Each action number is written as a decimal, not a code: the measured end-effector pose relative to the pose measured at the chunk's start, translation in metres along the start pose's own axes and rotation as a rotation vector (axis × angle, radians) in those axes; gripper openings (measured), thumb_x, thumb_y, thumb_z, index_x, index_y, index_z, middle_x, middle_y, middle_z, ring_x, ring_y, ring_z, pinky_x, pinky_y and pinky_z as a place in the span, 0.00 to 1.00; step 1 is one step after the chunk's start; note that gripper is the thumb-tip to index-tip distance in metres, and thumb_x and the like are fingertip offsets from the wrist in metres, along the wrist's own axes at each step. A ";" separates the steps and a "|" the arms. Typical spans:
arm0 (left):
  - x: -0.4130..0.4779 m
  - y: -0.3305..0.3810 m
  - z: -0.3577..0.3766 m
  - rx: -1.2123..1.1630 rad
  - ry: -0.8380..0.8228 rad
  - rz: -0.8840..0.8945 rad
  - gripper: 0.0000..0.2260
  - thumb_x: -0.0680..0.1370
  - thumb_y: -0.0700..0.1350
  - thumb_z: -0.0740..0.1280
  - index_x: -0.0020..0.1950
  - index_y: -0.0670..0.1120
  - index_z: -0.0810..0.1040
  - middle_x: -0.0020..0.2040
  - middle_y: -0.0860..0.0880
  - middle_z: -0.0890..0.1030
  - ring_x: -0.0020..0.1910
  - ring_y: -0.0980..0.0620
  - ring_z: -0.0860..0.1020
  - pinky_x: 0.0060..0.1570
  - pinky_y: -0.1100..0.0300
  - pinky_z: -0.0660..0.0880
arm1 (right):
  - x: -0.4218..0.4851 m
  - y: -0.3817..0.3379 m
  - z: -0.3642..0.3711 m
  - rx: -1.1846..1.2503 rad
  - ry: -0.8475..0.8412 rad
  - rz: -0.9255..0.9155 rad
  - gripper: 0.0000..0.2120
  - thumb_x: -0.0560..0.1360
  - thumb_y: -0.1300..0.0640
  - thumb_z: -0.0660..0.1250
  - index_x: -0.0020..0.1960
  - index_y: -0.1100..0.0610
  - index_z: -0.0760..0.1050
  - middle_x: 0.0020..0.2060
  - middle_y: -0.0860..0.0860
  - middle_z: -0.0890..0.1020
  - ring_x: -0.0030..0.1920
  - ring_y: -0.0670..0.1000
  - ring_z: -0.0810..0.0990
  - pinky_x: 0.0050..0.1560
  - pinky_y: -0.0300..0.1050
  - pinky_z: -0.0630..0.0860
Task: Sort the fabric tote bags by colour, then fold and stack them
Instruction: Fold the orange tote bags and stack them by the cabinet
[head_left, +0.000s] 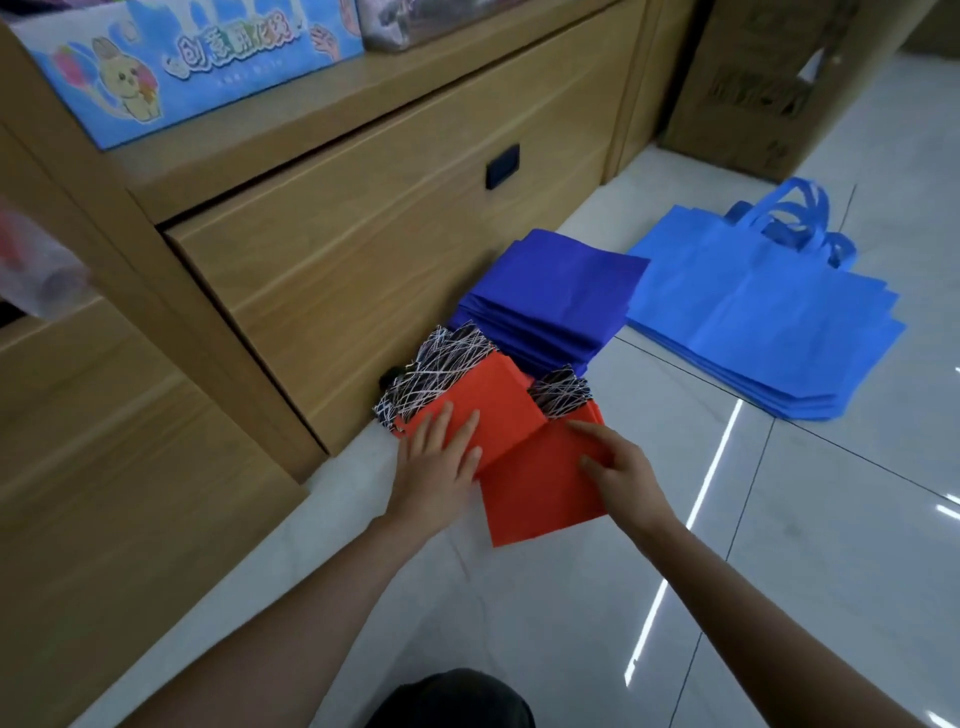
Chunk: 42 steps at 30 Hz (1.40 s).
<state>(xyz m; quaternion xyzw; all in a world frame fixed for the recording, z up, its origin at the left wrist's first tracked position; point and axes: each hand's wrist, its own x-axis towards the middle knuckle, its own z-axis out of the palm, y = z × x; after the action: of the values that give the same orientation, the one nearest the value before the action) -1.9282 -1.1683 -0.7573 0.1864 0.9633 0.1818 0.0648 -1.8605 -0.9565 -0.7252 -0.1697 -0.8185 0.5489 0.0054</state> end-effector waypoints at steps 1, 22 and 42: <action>0.003 0.000 0.002 0.065 -0.010 -0.014 0.30 0.76 0.63 0.38 0.76 0.57 0.52 0.78 0.48 0.51 0.76 0.46 0.48 0.72 0.47 0.49 | -0.005 0.003 -0.008 0.006 0.052 -0.016 0.21 0.75 0.69 0.60 0.57 0.45 0.75 0.55 0.46 0.76 0.58 0.54 0.75 0.61 0.54 0.73; 0.019 -0.043 -0.009 0.228 0.180 0.056 0.28 0.79 0.62 0.50 0.73 0.48 0.63 0.75 0.39 0.57 0.74 0.36 0.54 0.68 0.39 0.53 | 0.108 -0.053 0.061 -0.703 -0.110 -0.281 0.25 0.78 0.57 0.59 0.74 0.55 0.58 0.64 0.53 0.67 0.53 0.58 0.76 0.41 0.48 0.72; 0.061 -0.051 -0.010 0.482 -0.180 0.508 0.44 0.60 0.57 0.78 0.72 0.54 0.63 0.68 0.40 0.72 0.64 0.38 0.72 0.55 0.43 0.73 | 0.104 0.012 0.062 -1.056 -0.181 -0.544 0.25 0.77 0.59 0.63 0.73 0.49 0.63 0.75 0.52 0.61 0.68 0.64 0.67 0.65 0.57 0.67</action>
<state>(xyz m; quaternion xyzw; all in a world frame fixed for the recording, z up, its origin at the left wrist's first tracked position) -2.0036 -1.1916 -0.7707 0.4449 0.8920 -0.0573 0.0562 -1.9675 -0.9785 -0.7789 0.1137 -0.9917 0.0593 -0.0091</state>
